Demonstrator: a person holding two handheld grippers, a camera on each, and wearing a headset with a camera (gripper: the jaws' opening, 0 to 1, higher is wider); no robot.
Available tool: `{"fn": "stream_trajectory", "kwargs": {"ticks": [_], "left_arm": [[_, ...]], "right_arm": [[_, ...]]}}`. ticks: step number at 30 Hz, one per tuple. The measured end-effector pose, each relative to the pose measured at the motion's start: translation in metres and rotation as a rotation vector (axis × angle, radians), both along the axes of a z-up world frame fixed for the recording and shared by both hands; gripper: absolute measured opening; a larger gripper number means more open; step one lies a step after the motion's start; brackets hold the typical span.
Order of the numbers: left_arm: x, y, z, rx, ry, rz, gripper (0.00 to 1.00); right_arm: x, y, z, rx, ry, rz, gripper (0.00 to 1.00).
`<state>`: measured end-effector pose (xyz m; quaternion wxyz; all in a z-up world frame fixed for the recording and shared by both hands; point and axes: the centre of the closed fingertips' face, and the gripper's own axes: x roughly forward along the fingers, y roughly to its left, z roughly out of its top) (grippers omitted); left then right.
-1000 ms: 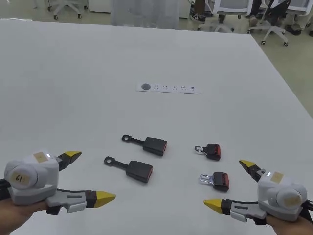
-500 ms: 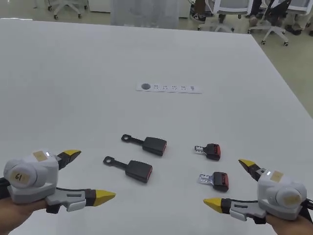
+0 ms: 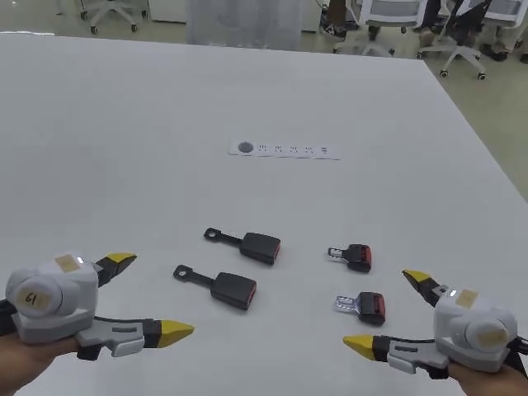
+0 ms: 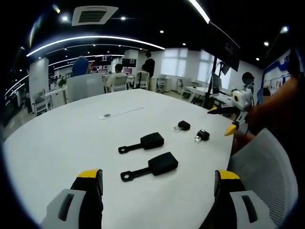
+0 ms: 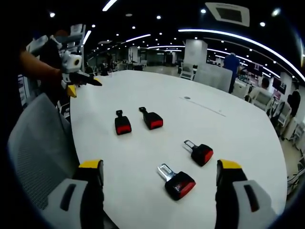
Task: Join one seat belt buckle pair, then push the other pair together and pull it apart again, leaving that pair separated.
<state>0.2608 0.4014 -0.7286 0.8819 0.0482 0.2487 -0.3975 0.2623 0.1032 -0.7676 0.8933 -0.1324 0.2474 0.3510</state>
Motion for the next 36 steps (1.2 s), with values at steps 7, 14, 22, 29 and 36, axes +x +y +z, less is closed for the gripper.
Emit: {"fn": "stream_trajectory", "kwargs": {"ticks": [7,14,22,29,36], "left_arm": [[-0.001,0.001,0.0,-0.002,0.001,0.002,1.0],[-0.001,0.001,-0.001,0.001,0.002,0.001,1.0],[-0.001,0.0,-0.002,0.006,0.004,-0.005,1.0],[0.001,-0.003,-0.005,0.021,0.007,-0.022,1.0],[0.003,-0.009,-0.005,0.03,0.005,-0.047,0.99]], "right_arm": [[0.001,0.001,0.0,-0.001,0.0,0.004,1.0],[0.001,0.001,0.0,-0.001,0.003,0.007,1.0],[0.001,0.001,-0.001,-0.005,0.006,0.013,1.0],[0.002,0.0,-0.002,-0.009,0.014,0.026,0.99],[0.004,-0.001,-0.004,-0.009,0.024,0.034,0.99]]}}
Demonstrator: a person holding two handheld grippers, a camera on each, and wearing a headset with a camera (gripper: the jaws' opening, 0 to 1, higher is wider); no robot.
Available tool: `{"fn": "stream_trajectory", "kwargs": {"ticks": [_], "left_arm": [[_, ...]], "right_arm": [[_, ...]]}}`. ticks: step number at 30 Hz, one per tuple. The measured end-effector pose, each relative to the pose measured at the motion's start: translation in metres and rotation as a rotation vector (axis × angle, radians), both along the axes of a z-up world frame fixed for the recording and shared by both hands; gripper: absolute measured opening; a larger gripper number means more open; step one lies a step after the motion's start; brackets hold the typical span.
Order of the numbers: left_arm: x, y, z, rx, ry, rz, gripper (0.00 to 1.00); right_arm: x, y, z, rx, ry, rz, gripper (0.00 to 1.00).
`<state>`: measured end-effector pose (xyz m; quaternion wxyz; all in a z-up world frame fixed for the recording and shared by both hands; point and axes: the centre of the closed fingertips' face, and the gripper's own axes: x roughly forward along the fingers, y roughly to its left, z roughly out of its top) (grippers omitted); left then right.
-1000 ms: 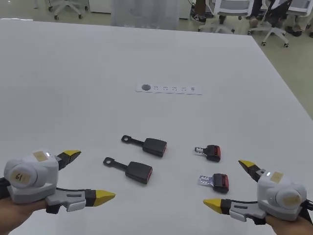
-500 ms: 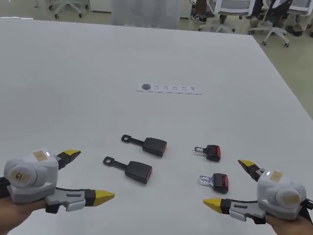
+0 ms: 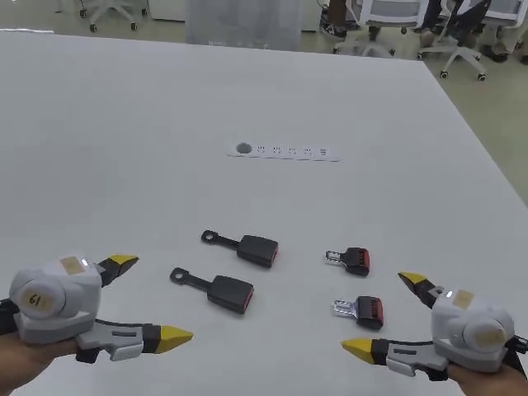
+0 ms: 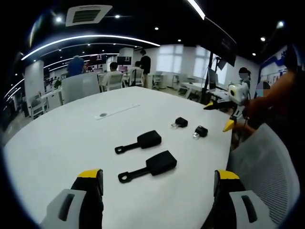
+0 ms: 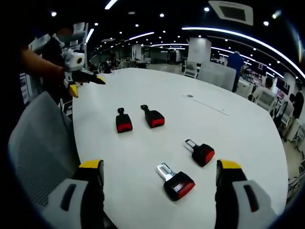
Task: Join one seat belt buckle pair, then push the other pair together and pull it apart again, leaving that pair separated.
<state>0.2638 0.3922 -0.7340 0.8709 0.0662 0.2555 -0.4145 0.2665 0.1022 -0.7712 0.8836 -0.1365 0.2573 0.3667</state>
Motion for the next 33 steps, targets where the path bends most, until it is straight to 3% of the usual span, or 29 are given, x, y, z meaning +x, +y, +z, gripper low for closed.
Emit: {"fn": "stream_trajectory", "kwargs": {"ticks": [16,33], "left_arm": [[0.011,-0.011,-0.007,0.018,0.011,-0.028,0.99],[0.026,-0.029,-0.019,0.048,0.032,-0.086,0.98]], "right_arm": [[0.003,-0.005,-0.007,0.005,0.034,0.012,0.98],[0.012,-0.012,-0.023,0.003,0.082,0.029,0.95]]}}
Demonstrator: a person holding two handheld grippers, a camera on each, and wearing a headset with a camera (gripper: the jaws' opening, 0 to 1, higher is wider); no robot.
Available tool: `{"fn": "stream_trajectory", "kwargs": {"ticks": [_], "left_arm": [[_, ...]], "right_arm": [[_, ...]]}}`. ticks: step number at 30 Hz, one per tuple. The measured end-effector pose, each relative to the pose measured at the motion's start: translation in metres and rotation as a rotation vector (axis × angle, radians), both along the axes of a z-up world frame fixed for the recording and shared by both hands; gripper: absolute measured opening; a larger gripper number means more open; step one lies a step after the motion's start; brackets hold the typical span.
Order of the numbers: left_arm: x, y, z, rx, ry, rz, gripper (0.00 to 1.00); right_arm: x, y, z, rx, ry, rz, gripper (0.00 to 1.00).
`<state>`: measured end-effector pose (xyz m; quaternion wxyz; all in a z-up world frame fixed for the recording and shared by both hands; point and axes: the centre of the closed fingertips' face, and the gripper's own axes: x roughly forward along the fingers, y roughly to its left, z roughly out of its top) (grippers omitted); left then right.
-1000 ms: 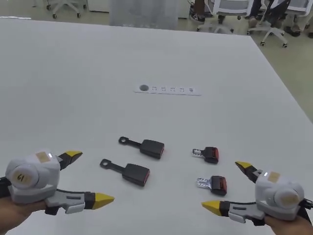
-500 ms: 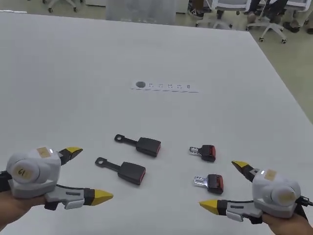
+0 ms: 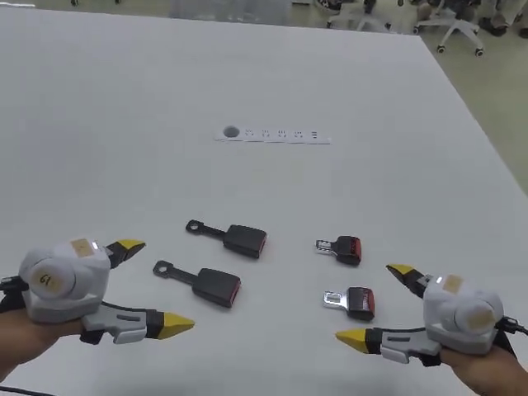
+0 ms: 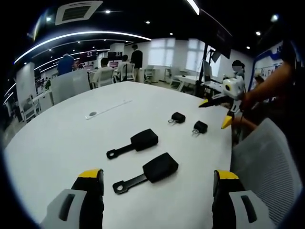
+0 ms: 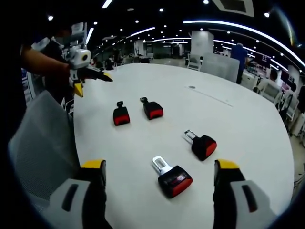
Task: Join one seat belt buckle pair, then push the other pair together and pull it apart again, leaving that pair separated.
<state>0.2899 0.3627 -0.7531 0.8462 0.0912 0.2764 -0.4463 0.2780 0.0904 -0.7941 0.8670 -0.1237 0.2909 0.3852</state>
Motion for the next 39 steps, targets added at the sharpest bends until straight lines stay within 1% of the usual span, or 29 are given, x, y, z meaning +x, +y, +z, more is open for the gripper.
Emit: {"fn": "stream_trajectory", "kwargs": {"ticks": [7,12,15,17,21,24,27,31,33,35,39], "left_arm": [[0.007,-0.005,-0.007,0.014,0.014,-0.023,0.97],[0.012,-0.008,-0.011,0.015,0.022,-0.034,0.96],[0.015,-0.01,-0.016,0.027,0.029,-0.05,0.96],[0.017,-0.011,-0.019,0.036,0.027,-0.06,0.96],[0.019,-0.014,-0.026,0.048,0.043,-0.08,0.94],[0.022,-0.018,-0.031,0.053,0.054,-0.093,0.93],[0.025,-0.022,-0.035,0.062,0.056,-0.109,0.93],[0.029,-0.03,-0.042,0.072,0.065,-0.14,0.92],[0.03,-0.034,-0.046,0.078,0.07,-0.161,0.9],[0.03,-0.038,-0.052,0.097,0.061,-0.194,0.86],[0.029,-0.043,-0.066,0.134,0.071,-0.252,0.84]], "right_arm": [[0.003,-0.003,-0.011,-0.005,0.034,0.013,0.93],[0.004,-0.004,-0.017,-0.015,0.055,0.031,0.92],[0.007,-0.006,-0.021,-0.018,0.066,0.037,0.91],[0.008,-0.007,-0.022,-0.015,0.078,0.048,0.91],[0.011,-0.008,-0.026,-0.02,0.09,0.059,0.9],[0.01,-0.008,-0.032,-0.031,0.109,0.084,0.88],[0.01,-0.008,-0.038,-0.033,0.127,0.097,0.88],[0.011,-0.01,-0.043,-0.042,0.142,0.116,0.86],[0.012,-0.011,-0.045,-0.044,0.152,0.124,0.86],[0.013,-0.012,-0.048,-0.049,0.164,0.138,0.84],[0.013,-0.013,-0.052,-0.06,0.176,0.172,0.82]]}}
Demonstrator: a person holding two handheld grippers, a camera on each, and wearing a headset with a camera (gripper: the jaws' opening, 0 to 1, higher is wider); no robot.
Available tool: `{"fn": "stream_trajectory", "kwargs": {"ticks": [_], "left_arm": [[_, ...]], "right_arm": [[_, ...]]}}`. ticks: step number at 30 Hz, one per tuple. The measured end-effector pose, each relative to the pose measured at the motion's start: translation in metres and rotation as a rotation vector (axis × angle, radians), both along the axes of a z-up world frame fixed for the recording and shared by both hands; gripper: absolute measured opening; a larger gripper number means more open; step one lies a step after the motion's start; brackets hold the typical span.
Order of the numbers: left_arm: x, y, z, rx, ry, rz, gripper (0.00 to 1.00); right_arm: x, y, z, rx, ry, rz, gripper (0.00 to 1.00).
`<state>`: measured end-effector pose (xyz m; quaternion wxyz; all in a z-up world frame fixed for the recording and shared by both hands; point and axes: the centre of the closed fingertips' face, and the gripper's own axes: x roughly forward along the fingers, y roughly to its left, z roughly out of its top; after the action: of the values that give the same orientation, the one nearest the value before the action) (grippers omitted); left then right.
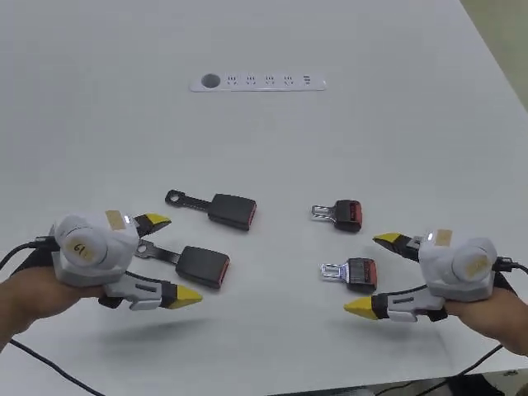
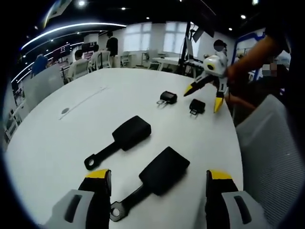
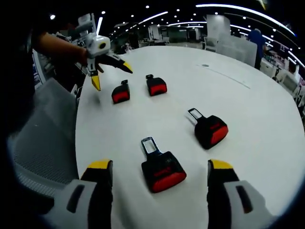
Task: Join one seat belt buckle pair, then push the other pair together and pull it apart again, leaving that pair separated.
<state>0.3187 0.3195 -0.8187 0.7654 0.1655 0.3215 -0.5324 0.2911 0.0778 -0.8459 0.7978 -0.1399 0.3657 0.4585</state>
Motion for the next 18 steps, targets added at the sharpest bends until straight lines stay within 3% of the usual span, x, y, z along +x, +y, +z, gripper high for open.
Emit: {"fn": "stream_trajectory", "kwargs": {"ticks": [11,18], "left_arm": [[0.003,-0.006,-0.026,0.085,-0.02,-0.146,0.69],[0.003,-0.008,-0.039,0.123,-0.03,-0.198,0.61]], "right_arm": [[-0.001,0.001,-0.007,-0.022,0.025,0.083,0.68],[-0.003,0.003,-0.014,-0.039,0.031,0.135,0.62]]}}
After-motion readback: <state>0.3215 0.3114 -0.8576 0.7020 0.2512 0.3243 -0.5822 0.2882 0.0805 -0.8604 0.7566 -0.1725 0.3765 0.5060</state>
